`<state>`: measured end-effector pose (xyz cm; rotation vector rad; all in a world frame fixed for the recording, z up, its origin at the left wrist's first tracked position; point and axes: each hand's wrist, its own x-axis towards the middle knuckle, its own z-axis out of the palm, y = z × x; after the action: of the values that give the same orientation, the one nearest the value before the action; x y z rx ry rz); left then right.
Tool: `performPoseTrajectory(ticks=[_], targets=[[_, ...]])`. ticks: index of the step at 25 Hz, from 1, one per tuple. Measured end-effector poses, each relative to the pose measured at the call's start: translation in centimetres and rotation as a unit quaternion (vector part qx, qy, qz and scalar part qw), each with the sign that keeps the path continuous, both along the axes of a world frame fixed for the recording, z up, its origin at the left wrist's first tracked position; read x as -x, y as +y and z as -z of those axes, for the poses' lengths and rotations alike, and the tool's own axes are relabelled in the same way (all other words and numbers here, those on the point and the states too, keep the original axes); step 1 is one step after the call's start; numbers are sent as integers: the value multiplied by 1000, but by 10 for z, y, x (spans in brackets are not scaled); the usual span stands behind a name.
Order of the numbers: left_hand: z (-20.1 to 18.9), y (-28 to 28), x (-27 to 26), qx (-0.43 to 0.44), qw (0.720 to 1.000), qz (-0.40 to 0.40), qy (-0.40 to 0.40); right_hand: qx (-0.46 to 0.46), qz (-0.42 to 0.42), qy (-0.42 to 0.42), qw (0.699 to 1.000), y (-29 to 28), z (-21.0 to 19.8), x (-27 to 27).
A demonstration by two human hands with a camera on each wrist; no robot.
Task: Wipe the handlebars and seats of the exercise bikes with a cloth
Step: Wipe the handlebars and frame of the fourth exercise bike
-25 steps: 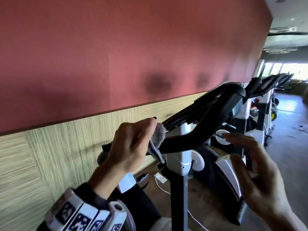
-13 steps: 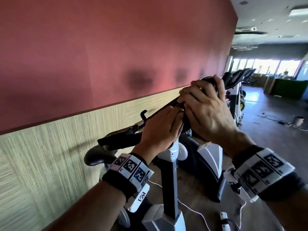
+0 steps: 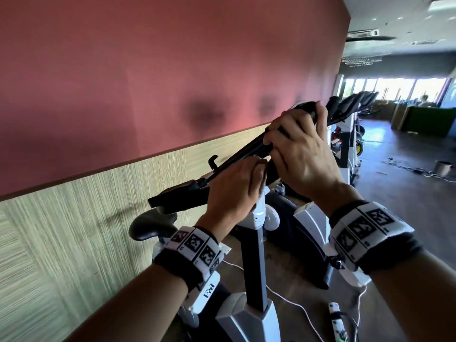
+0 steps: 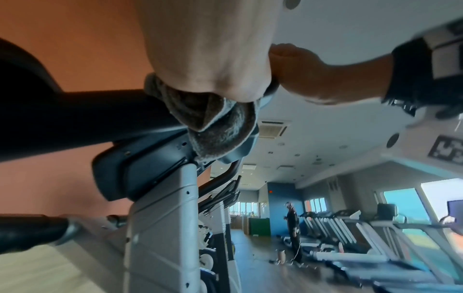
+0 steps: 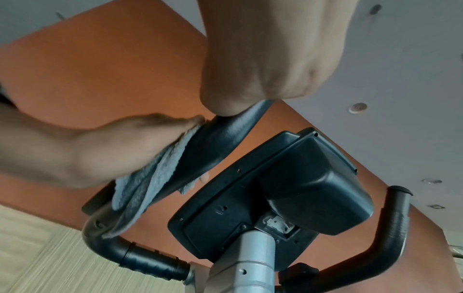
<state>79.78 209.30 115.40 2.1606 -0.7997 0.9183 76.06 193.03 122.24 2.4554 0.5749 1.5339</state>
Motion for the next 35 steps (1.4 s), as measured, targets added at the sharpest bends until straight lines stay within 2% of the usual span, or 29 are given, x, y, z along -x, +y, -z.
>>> performPoseTrajectory(ticks=[4, 6, 11, 16, 22, 28, 35], targets=[[-11, -8, 5, -6, 996, -60, 62, -12, 5, 21, 1000, 2, 1, 1], [-19, -17, 5, -17, 995, -71, 68, -8, 9, 32, 999, 0, -1, 2], [0, 5, 0, -1, 999, -29, 27, -3, 14, 25, 1000, 0, -1, 2], [-6, 0, -7, -26, 994, -80, 74, -2, 13, 26, 1000, 2, -1, 2], [10, 12, -14, 16, 1000, -27, 0, 21, 12, 19, 1000, -3, -1, -1], [-5, 3, -12, -18, 994, -72, 85, 17, 5, 20, 1000, -3, -1, 0], [-6, 3, -9, -10, 994, -71, 83, 20, 10, 30, 999, -4, -4, 1]])
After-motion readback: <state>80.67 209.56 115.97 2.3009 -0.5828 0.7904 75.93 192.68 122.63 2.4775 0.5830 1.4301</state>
